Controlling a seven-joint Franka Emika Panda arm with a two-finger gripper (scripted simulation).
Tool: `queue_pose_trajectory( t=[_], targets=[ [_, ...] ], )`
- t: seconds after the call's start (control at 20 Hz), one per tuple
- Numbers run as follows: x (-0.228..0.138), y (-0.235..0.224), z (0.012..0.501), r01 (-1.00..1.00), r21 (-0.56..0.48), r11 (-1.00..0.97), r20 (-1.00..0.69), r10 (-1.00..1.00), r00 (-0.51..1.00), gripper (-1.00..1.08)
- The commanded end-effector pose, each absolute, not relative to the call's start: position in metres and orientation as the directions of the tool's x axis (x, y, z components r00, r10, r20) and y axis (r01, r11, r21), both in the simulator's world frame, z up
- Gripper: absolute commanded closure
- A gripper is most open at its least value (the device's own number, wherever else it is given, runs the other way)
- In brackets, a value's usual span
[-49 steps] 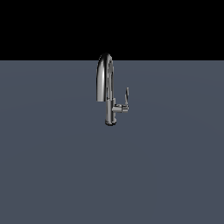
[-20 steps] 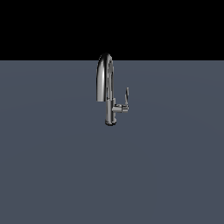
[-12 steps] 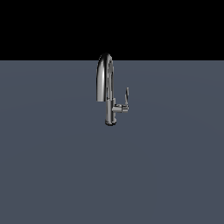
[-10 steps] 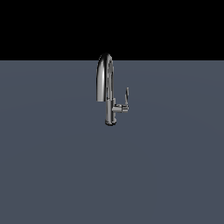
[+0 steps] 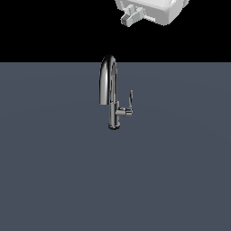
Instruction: Turn on the faucet by rotating a designated handle.
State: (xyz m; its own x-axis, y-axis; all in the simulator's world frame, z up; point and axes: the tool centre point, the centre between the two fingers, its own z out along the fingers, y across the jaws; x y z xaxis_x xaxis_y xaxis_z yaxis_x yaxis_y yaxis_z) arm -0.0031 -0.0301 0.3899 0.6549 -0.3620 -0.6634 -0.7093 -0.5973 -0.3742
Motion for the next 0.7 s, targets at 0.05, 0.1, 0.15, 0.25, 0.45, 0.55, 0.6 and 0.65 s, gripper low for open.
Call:
queue_pose_trajectory(
  t=[0.05, 0.1, 0.15, 0.25, 0.45, 0.55, 0.6, 0.65],
  targets=[
    [0.015, -0.038, 0.371, -0.769, -0.37, -0.521, -0.725, -0.356, 0.59, 1.08],
    [0.02, -0.04, 0.365, -0.785, -0.367, -0.498, -0.742, -0.352, 0.57, 1.08],
    [0.024, -0.043, 0.358, -0.802, -0.363, -0.475, -0.759, -0.348, 0.55, 1.08],
    [0.034, -0.047, 0.345, -0.834, -0.353, -0.425, -0.793, -0.337, 0.507, 1.08],
    [0.052, -0.056, 0.315, -0.893, -0.32, -0.317, -0.858, -0.303, 0.415, 1.08],
    [0.06, -0.06, 0.299, -0.919, -0.297, -0.261, -0.888, -0.28, 0.366, 1.08],
    [0.063, -0.062, 0.291, -0.931, -0.283, -0.232, -0.901, -0.267, 0.341, 1.08],
    [0.067, -0.064, 0.282, -0.941, -0.269, -0.203, -0.915, -0.253, 0.316, 1.08]
  ],
)
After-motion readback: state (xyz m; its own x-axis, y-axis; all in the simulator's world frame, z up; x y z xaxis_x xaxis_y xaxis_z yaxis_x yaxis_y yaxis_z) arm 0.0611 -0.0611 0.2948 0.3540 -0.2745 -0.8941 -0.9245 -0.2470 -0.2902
